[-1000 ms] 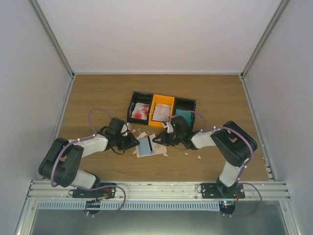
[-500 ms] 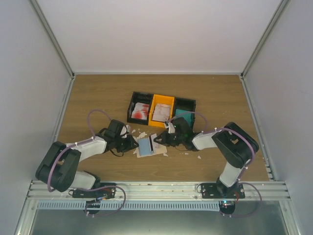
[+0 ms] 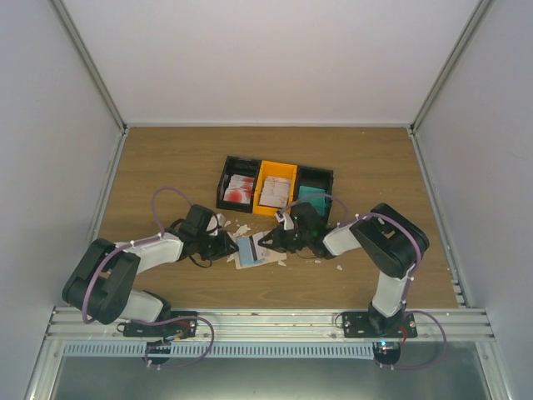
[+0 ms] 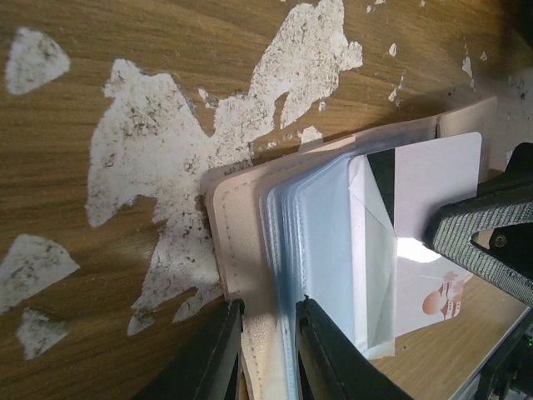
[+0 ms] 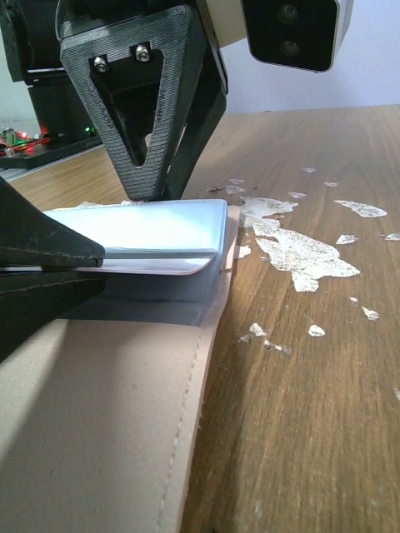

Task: Put the credit cards into the card holder
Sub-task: Insert the credit card into the card holder.

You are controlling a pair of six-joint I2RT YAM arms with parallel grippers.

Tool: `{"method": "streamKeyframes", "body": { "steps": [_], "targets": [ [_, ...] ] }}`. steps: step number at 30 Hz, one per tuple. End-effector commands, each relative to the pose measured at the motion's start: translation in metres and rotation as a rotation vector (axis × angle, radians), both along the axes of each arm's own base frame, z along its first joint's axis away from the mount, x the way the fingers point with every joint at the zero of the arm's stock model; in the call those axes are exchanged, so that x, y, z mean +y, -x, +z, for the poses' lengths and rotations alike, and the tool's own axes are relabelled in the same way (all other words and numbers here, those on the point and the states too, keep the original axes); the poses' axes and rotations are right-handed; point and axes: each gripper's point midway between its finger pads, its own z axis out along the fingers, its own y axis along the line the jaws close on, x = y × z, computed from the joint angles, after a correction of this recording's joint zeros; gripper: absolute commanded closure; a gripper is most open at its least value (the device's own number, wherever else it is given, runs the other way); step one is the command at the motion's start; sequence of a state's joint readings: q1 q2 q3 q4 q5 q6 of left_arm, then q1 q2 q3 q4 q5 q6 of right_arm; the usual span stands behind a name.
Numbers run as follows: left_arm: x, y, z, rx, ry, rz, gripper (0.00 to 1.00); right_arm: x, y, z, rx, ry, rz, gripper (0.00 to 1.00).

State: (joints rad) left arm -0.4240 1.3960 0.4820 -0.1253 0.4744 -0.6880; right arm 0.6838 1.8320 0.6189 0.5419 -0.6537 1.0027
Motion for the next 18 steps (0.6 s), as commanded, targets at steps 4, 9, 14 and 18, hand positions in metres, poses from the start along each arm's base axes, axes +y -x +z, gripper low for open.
{"method": "streamKeyframes", "body": {
  "steps": [4, 9, 14, 18],
  "targets": [
    [0.001, 0.023, -0.022, 0.07, -0.025, -0.02, 0.78, -0.005, 0.021, -0.023, 0.086, 0.025, 0.0, 1.0],
    [0.0, 0.024, -0.022, 0.069, -0.013, -0.027, 0.78, 0.005, 0.022, -0.023, 0.086, 0.014, 0.031, 0.99],
    [-0.001, 0.025, -0.022, 0.067, -0.006, -0.029, 0.79, 0.011, 0.025, -0.022, 0.085, 0.003, 0.047, 0.99],
    [-0.002, 0.028, -0.024, 0.071, 0.001, -0.034, 0.82, 0.014, 0.027, -0.021, 0.082, -0.007, 0.052, 0.99]
  ]
}}
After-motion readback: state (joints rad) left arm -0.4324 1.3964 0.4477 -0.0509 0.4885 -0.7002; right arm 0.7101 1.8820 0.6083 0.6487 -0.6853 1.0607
